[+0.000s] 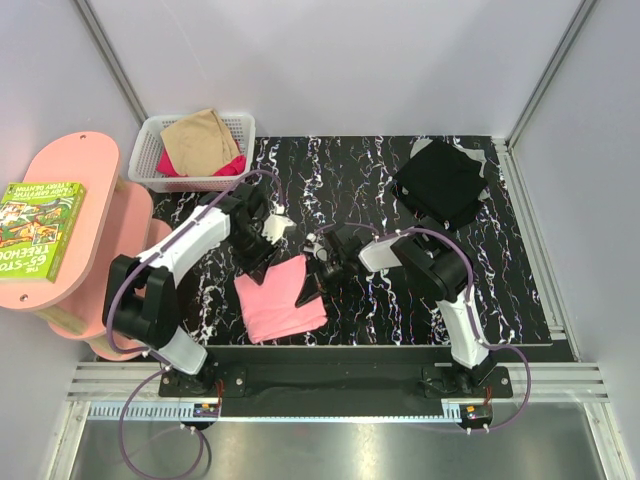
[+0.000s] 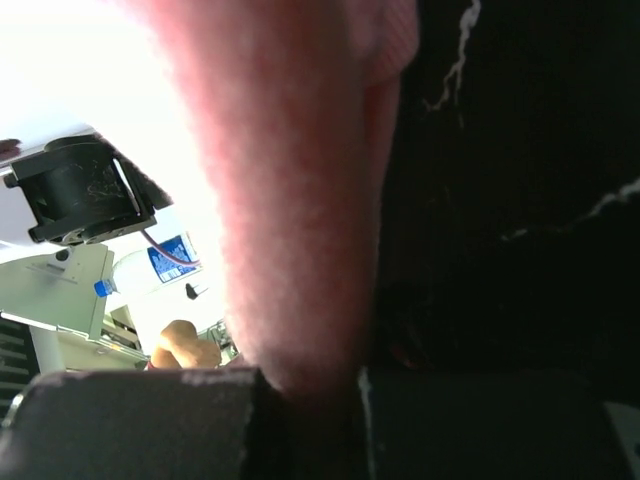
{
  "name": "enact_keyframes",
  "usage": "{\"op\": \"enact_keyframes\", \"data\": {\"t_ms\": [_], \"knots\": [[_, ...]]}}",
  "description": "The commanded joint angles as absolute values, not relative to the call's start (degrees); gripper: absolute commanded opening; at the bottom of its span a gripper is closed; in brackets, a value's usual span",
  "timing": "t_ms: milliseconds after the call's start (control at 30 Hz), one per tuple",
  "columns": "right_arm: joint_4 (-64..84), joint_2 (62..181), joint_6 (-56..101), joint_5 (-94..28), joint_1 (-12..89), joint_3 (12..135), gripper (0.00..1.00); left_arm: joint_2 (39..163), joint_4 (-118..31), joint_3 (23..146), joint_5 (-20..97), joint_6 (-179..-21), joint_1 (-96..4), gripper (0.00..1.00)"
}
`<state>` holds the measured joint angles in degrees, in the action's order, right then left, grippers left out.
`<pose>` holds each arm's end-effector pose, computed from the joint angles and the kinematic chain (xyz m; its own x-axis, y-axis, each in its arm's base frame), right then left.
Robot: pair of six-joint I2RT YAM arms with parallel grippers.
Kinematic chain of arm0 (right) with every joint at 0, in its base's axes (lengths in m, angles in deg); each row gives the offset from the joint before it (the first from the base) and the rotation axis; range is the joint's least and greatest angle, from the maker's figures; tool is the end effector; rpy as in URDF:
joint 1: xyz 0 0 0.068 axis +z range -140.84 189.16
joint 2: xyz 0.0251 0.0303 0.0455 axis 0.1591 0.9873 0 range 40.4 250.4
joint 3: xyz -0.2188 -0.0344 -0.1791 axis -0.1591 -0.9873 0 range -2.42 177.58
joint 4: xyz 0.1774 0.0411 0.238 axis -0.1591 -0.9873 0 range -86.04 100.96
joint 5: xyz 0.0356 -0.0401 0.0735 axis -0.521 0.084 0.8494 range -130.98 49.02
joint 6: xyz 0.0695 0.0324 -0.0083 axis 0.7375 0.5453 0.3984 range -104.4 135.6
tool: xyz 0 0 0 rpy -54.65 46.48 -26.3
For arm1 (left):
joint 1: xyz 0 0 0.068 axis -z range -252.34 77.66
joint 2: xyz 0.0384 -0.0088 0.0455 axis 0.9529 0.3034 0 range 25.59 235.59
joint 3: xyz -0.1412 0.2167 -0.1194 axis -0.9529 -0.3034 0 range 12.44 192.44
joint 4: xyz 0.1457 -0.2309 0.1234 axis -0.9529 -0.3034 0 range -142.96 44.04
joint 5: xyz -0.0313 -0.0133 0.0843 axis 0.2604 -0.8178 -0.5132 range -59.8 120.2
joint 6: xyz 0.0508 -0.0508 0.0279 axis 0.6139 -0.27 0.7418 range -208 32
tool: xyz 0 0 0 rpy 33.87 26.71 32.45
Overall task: Fold and stack the t-shirts
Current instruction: Neatly place the folded tshirt to the corner
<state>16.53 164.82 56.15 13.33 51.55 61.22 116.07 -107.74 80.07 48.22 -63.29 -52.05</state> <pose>0.2831 0.3306 0.0294 -0.9391 -0.3437 0.0003 -0.1645 0.4502 0.8777 0.2945 -0.1305 0.1987 -0.6991 0.6822 -0.2139 0.7146 0.6569 -0.2407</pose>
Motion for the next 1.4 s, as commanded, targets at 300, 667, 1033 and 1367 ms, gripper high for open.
{"op": "enact_keyframes", "data": {"t_ms": [300, 667, 1033, 1367], "knots": [[0.16, 154.41, 48.92, -8.11, 44.68, 62.88, 0.0, 111.81, -112.05, 90.21, 52.7, -62.25, -60.12, 0.37], [-20.47, 161.06, 38.98, -5.2, 27.88, 90.9, 0.0, 110.5, -113.03, 91.27, 54.37, -61.28, -64.08, 0.38], [-34.03, 170.56, 34.32, -10.13, 21.82, 112.45, 0.0, 110.32, -112.15, 89.96, 54.81, -61.1, -64.78, 0.38], [-36.23, 173.37, 37.92, -8.47, 13.99, 127.73, 0.0, 109.53, -112.32, 89.25, 54.81, -60.31, -66.71, 0.38]]}}
